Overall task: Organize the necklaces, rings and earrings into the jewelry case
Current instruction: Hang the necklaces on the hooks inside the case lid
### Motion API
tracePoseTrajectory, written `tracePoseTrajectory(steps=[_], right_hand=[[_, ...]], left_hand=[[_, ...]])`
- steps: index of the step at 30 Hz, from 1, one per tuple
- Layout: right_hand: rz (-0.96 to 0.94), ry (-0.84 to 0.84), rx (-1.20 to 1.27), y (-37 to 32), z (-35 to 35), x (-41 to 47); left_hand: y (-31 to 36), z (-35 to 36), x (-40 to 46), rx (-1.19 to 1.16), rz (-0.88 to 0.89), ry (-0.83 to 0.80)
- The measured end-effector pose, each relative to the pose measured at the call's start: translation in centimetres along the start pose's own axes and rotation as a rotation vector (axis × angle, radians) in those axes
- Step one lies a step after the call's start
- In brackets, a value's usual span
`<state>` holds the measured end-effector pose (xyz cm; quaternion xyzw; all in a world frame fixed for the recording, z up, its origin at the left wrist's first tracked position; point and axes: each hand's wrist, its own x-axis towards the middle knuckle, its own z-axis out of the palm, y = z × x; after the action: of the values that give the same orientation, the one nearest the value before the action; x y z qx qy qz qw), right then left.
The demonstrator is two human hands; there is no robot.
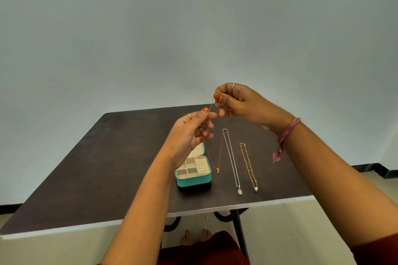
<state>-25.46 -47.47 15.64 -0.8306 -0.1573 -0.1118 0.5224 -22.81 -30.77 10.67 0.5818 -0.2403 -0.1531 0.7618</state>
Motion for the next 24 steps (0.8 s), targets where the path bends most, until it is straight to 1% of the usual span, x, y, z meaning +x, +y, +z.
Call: tracePoseTrajectory(steps=[4, 7, 12, 18, 24], right_hand=[[0.028, 0.032, 0.084, -0.2, 0.1, -0.4], [0.04, 0.011, 0.176, -0.4, 0.6, -0.7], [0.033, 0.003, 0.239, -1.1, 1.4, -0.9], [0.026, 0.026, 0.251, -1.6, 1.6, -0.8], [0.026, 0.075, 0.225, -1.1, 2.1, -1.3]], left_hand=[[1.1, -0.2, -0.6, -0.028, 0.023, 0.002], [1.8, -0.3, -0.8, -0.046, 0.047, -0.016], [2.4, -0.4, -0.9, 0.006, 0.068, -0.023], [3.1, -0.6, -1.0, 0.04, 0.08, 0.018], [4.0, -0.2, -0.7, 0.0, 0.13, 0.06]])
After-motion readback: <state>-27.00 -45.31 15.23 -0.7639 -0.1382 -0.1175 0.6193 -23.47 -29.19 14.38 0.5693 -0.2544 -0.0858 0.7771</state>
